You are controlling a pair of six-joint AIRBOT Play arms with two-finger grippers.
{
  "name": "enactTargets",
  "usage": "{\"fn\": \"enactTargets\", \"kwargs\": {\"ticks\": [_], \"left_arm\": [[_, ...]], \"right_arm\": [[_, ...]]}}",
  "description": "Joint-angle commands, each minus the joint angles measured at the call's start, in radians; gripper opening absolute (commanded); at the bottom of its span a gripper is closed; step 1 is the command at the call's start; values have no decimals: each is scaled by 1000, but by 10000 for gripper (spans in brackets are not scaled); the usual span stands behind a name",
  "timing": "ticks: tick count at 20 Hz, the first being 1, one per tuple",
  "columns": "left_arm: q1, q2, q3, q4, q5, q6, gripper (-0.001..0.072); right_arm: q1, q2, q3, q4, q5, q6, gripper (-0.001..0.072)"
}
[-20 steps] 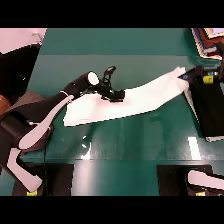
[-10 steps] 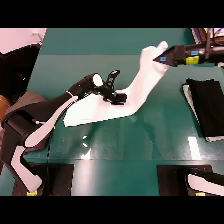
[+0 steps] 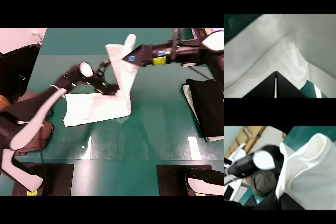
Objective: Fold the shirts.
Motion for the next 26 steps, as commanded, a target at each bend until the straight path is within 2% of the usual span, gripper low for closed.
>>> {"fn": "enactTargets", "kwargs": {"ticks": [1, 4, 5, 7, 8, 10, 12, 13, 17, 20, 21, 22, 23, 26], "left_arm": [[172, 178, 6, 170, -90, 1, 27], [339, 342, 7, 257, -91, 1, 28], [391, 387, 7, 262, -91, 2, 27], [470, 451, 7, 261, -95, 2, 28], [498, 472, 6, 261, -99, 2, 28], [537, 498, 6, 261, -118, 8, 28], [544, 502, 6, 261, -145, 10, 28], [544, 502, 6, 257, -161, 10, 28], [544, 502, 6, 250, -189, 10, 28], [544, 501, 6, 245, -200, 10, 27], [544, 501, 6, 240, -198, 10, 28], [544, 501, 6, 229, -196, 10, 28], [544, 501, 6, 225, -196, 10, 28], [542, 499, 6, 220, -188, 9, 28]], "right_arm": [[156, -78, 17, 16, -154, -27, 14], [327, -235, 152, 8, -241, -50, 20], [369, -292, 209, 6, -247, -51, 85], [430, -397, 323, 6, -220, -53, 521], [441, -437, 377, 3, -163, -53, 577], [427, -470, 446, -61, -33, -26, 569], [378, -453, 435, -161, 53, 32, 483], [345, -431, 397, -202, 79, 35, 483], [168, -287, 112, -312, 92, 84, 483], [3, -182, -140, -334, 49, 121, 484], [-46, -164, -204, -329, 30, 142, 493], [-94, -157, -260, -324, 11, 161, 587], [-126, -157, -300, -320, -12, 162, 641], [-159, -206, -348, -257, -53, 161, 640]]}}
